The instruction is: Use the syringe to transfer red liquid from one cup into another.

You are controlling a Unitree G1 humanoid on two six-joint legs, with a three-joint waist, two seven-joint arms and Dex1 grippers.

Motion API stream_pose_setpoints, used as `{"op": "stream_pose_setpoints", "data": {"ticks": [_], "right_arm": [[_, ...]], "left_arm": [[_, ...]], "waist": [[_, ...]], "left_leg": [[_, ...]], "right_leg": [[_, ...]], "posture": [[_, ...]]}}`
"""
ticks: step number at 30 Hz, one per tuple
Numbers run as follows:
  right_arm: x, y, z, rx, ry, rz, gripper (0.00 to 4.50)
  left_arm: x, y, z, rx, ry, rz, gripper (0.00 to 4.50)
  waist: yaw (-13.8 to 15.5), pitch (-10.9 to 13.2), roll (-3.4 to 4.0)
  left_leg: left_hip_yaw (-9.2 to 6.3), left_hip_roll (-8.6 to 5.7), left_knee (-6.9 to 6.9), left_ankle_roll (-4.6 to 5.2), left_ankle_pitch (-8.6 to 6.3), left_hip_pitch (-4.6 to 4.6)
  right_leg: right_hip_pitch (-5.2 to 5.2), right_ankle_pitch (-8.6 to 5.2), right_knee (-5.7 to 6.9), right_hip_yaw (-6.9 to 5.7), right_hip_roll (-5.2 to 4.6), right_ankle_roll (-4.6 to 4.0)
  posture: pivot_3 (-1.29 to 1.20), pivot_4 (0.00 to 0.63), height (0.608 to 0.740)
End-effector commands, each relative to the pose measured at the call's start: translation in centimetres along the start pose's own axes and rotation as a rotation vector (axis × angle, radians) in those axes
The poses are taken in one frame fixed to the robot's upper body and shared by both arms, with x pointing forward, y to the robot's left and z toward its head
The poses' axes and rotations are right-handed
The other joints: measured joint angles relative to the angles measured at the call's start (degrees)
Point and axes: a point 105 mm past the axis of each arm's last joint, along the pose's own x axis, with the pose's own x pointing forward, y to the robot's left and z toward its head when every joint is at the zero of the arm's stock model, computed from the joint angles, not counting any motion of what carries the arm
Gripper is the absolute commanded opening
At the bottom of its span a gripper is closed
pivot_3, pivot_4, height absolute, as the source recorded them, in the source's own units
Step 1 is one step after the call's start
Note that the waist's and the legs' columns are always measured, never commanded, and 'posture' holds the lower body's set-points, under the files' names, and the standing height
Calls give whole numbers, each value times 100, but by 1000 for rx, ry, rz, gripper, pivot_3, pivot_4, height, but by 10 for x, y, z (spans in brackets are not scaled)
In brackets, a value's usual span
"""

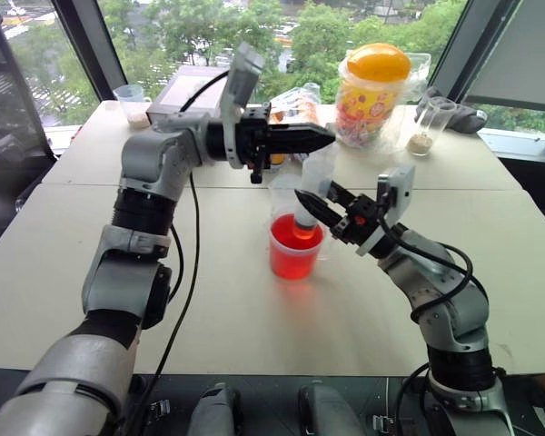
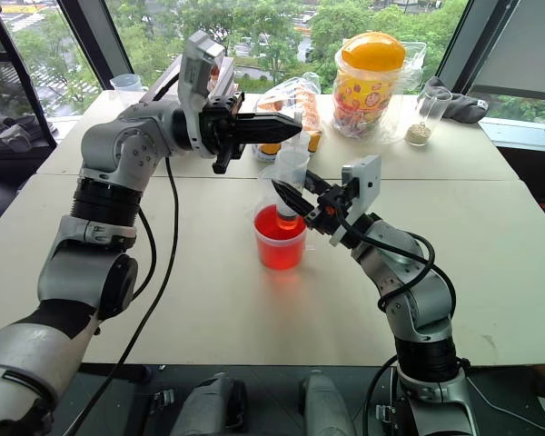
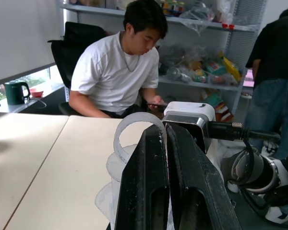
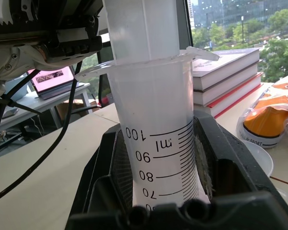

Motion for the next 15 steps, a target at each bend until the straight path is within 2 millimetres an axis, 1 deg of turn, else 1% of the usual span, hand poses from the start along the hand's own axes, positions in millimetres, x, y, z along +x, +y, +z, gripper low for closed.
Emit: {"op": "stream_pose_setpoints", "data": {"ticks": [1, 2, 4, 8, 10, 11, 15], "right_arm": [[6, 18, 1, 2, 8, 97, 1385], [6, 18, 3, -2, 5, 97, 1385], [7, 17, 8, -9, -5, 97, 1385], [8, 14, 22, -32, -35, 90, 1385], [9, 12, 29, -40, -49, 82, 1385], [9, 10, 33, -41, -56, 77, 1385], [8, 5, 43, -45, -72, 65, 1385]], "left_arm": [[4, -10, 36, 147, -58, -26, 74], [3, -11, 33, 142, -49, -32, 324], [2, -11, 29, 133, -37, -30, 971], [-4, -11, 18, 117, -6, -16, 2869], [-8, -11, 12, 125, 17, -3, 3964], [-11, -11, 9, 133, 29, 5, 4441], [-26, -10, 2, 136, 63, 48, 4482]], "waist": [[0, 0, 0], [-2, 0, 0], [-5, 0, 0], [-1, 0, 0], [-4, 0, 0], [-9, 0, 1], [-15, 0, 1]], "left_leg": [[0, 0, 0, 0, 0, 0], [0, 0, 0, 0, 0, 0], [0, 0, 0, 0, 0, 0], [0, 0, 0, 0, 0, 0], [0, 0, 0, 0, 0, 0], [0, 1, 0, 0, 0, 0], [0, 1, 0, 0, 0, 1]], "right_leg": [[0, 0, 0, 0, 0, 0], [0, 0, 0, 0, 0, 0], [0, 0, 0, 0, 0, 0], [0, 0, 0, 0, 0, 0], [0, 0, 1, 0, 0, 0], [0, 0, 1, 0, 0, 0], [0, 0, 3, 0, 0, 0]], "posture": [[0, 150, 740], [0, 150, 740], [0, 150, 740], [0, 150, 740], [0, 150, 740], [0, 150, 740], [0, 150, 740]]}}
